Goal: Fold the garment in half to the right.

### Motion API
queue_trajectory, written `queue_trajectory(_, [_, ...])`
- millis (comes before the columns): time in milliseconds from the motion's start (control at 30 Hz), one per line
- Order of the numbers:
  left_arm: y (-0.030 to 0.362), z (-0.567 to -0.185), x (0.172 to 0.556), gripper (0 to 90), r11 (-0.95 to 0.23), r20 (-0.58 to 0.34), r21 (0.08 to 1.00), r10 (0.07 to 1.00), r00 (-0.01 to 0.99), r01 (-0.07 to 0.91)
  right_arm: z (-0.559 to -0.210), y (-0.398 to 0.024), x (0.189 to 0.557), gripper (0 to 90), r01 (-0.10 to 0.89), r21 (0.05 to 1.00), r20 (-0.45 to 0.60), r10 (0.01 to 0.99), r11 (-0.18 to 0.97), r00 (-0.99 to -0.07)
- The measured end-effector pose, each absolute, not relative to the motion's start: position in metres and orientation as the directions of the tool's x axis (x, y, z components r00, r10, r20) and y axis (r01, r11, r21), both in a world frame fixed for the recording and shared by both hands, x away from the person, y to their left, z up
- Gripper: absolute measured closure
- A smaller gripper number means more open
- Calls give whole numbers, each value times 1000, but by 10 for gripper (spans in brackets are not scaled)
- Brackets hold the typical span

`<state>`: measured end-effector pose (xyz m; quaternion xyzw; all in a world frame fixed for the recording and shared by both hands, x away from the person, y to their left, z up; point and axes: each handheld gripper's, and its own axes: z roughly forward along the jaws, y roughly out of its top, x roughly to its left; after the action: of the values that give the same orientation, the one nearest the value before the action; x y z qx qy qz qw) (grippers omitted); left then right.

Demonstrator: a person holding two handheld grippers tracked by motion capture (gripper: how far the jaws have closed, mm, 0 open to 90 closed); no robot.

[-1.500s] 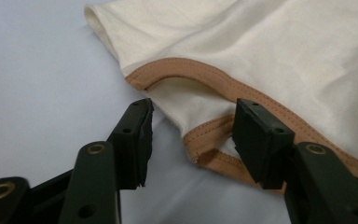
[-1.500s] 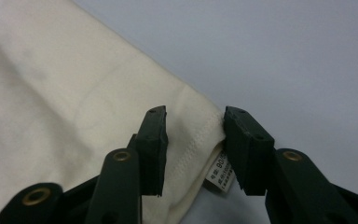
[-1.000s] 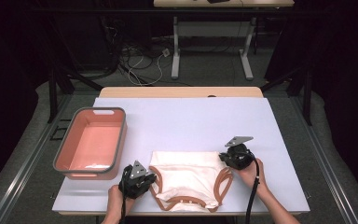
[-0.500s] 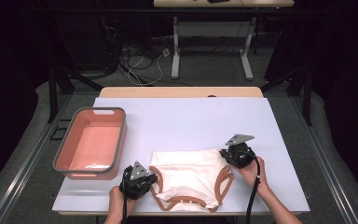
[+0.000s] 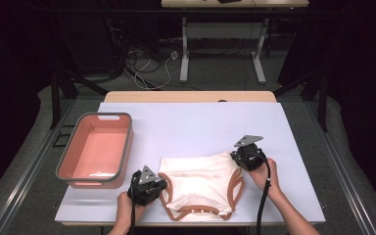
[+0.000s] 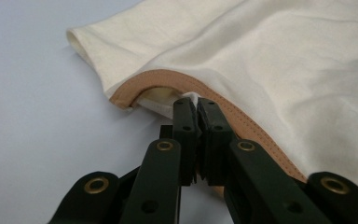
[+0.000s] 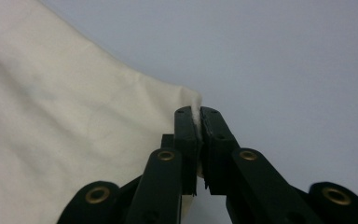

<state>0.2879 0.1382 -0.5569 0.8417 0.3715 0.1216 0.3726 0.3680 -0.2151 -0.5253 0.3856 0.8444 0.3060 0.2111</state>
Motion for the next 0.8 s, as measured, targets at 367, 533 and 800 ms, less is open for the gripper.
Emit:
queue_trajectory(367, [130, -558, 302, 862, -448, -60, 711, 729, 682, 541, -522, -222, 385, 865, 544, 689, -112, 812, 479, -574])
queue_trajectory(533, [125, -559, 307, 862, -457, -52, 706, 728, 683, 541, -522, -222, 391, 865, 553, 665, -138, 810, 502, -570])
queue_trajectory(800, [119, -559, 315, 859, -463, -49, 700, 727, 685, 543, -524, -224, 399, 864, 566, 640, -153, 808, 520, -569])
